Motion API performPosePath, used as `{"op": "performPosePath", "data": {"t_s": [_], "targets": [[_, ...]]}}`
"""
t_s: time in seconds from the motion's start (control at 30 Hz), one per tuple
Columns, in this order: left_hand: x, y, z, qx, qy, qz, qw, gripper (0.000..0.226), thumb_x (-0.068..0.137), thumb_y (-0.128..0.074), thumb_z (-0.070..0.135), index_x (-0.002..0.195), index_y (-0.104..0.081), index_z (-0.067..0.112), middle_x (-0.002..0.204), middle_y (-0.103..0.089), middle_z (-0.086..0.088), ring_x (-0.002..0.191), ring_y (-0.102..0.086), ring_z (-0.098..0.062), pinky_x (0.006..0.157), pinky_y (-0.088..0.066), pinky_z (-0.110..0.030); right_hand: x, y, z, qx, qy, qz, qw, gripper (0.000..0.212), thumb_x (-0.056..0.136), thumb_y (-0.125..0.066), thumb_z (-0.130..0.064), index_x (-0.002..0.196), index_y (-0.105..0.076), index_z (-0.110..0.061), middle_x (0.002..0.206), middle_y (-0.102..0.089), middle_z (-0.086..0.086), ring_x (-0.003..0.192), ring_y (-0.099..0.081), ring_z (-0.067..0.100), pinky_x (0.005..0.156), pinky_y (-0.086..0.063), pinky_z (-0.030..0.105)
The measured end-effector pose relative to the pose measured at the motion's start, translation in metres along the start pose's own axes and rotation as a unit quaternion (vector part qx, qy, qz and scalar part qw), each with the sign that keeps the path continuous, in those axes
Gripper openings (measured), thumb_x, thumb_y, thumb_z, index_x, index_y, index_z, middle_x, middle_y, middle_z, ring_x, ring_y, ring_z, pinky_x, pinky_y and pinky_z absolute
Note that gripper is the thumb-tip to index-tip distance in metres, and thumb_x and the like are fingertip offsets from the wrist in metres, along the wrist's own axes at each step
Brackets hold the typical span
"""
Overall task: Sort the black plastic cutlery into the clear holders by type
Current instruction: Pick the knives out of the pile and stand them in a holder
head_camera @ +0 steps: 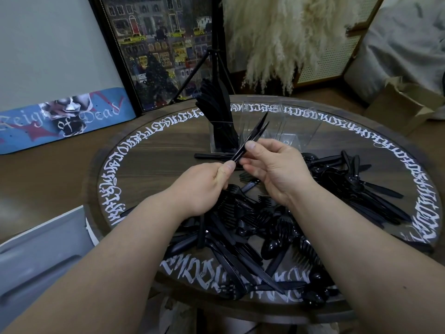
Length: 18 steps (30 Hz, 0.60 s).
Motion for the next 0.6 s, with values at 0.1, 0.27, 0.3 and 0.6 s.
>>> {"op": "performPosePath", "data": {"t_s": [0.1, 0.27, 0.3, 0.6], "targets": [[-0.001, 0.0, -0.005, 0.014, 0.009, -0.006, 1.0, 0.053, 0.101, -0.023, 0.046, 0.078, -0.062, 0.017, 0.065, -0.052, 0.008, 0.067, -0.05, -0.009, 0.072, -0.04, -0.03, -0.001, 0.005, -0.012, -0.041, 0.041, 0.018, 0.998, 0.018, 0.088, -0.066, -0.021, 0.103, -0.061, -0.014, 0.1, -0.064, 0.011, 0.066, -0.07, 0.02, 0.059, -0.056, 0.023], [-0.002, -0.005, 0.0, 0.055, -0.003, -0.028, 0.998, 0.05, 0.1, -0.025, 0.047, 0.09, -0.064, 0.019, 0.068, -0.052, 0.011, 0.075, -0.051, -0.012, 0.074, -0.038, -0.028, -0.005, 0.012, -0.025, -0.18, 0.107, 0.069, 0.975, 0.037, 0.094, -0.059, -0.025, 0.129, -0.051, -0.021, 0.115, -0.056, 0.012, 0.056, -0.067, 0.017, 0.057, -0.057, 0.025], [-0.002, -0.005, 0.002, 0.058, -0.008, -0.029, 0.998, 0.048, 0.1, -0.026, 0.047, 0.088, -0.063, 0.018, 0.069, -0.053, 0.009, 0.076, -0.052, -0.014, 0.074, -0.038, -0.028, -0.005, 0.015, -0.027, -0.195, 0.112, 0.081, 0.971, 0.039, 0.095, -0.056, -0.023, 0.133, -0.047, -0.023, 0.117, -0.054, 0.012, 0.054, -0.066, 0.016, 0.056, -0.056, 0.025], [-0.002, 0.009, 0.008, 0.042, -0.036, 0.052, 0.997, 0.027, 0.1, -0.041, 0.036, 0.12, -0.057, 0.028, 0.09, -0.064, 0.008, 0.092, -0.058, -0.016, 0.08, -0.042, -0.028, 0.0, 0.021, -0.022, -0.175, 0.083, 0.1, 0.976, 0.008, 0.094, -0.054, -0.011, 0.102, -0.058, -0.01, 0.1, -0.06, 0.011, 0.054, -0.064, 0.018, 0.054, -0.055, 0.027]]}}
Point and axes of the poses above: each hand's wrist, its own x-axis towards the middle knuckle, its own y-axis out of the back of the hand, z = x × y, the point moved 10 cm from there along x, towards the middle knuckle
